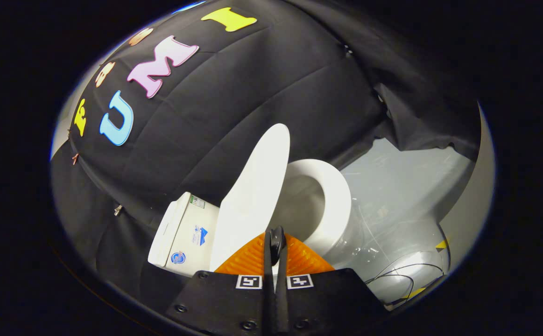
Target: Open the toilet lid.
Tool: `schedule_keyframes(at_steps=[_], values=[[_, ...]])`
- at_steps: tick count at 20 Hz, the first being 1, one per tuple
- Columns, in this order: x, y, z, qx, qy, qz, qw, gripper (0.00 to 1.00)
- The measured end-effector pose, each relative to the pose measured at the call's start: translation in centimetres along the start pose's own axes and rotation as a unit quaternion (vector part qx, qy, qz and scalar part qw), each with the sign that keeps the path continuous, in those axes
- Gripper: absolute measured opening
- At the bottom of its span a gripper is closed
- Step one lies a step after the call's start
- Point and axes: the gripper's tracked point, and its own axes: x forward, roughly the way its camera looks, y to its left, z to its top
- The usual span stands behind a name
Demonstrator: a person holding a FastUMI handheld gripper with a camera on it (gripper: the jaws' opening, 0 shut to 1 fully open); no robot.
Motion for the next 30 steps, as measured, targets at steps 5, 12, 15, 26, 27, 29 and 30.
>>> schedule_keyframes(at_steps=[5,12,15,26,27,29,30], values=[[-1.7,7.0,1.9,-0.04,-0.024,0.05,0.998,0.05],[-2.7,15.0,1.9,-0.165,-0.056,0.067,0.982,0.05],[-2.9,16.2,1.9,-0.225,-0.065,0.061,0.97,0.05],[-3.0,25.1,0.2,-0.305,-0.066,0.105,0.944,0.05],[-2.8,26.0,0.0,-0.307,-0.065,0.109,0.943,0.05],[-2.7,27.7,-0.5,-0.314,-0.065,0.12,0.94,0.05],[-2.7,28.5,-0.9,-0.322,-0.065,0.124,0.936,0.05]])
